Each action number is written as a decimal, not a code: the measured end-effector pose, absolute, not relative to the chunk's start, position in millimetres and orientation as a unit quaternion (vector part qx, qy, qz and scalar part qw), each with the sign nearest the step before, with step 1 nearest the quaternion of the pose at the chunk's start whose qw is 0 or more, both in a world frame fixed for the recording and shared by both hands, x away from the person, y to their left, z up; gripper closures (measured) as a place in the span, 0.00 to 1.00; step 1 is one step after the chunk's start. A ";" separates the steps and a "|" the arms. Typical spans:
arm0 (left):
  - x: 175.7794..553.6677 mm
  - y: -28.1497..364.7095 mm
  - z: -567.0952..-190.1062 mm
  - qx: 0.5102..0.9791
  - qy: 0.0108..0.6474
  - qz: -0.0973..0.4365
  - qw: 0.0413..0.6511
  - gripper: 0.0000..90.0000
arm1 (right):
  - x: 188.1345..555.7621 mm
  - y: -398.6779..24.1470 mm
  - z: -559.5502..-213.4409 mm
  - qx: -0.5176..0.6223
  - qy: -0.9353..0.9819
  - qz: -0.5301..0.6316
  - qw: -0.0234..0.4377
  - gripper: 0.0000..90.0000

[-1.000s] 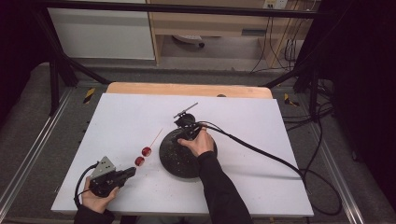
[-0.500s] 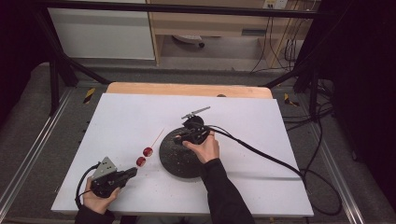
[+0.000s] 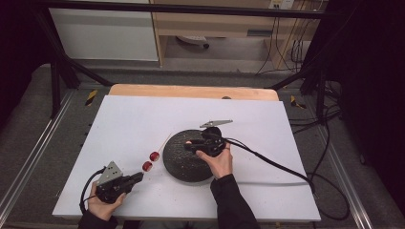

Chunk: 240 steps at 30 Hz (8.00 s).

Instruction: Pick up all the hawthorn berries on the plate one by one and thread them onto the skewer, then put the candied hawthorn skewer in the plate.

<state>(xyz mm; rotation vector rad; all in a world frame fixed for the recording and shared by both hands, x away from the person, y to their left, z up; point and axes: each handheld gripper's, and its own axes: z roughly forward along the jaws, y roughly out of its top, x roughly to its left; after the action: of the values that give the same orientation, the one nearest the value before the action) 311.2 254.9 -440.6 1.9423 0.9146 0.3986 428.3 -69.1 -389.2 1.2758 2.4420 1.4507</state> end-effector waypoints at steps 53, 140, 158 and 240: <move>305.3 214.0 -441.3 0.783 0.359 0.161 0.482 0.98 | 404.0 -99.2 -408.3 0.465 0.540 0.698 0.063 0.69; 320.0 152.4 -434.4 0.721 0.398 0.164 0.543 0.98 | 408.9 -90.8 -419.0 0.470 0.460 0.753 0.017 0.69; 332.0 147.0 -425.2 0.725 0.394 0.165 0.539 0.98 | 406.7 -90.5 -420.6 0.466 0.482 0.742 0.013 0.69; 381.5 150.0 -413.9 0.831 0.387 0.122 0.380 0.98 | 364.7 -242.7 -455.9 0.396 0.800 0.435 0.116 0.01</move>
<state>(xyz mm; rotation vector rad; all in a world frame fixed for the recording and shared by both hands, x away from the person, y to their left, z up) 381.5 150.0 -413.9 2.1219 0.9880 0.3104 364.7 -242.7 -455.9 1.1606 2.3449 1.2734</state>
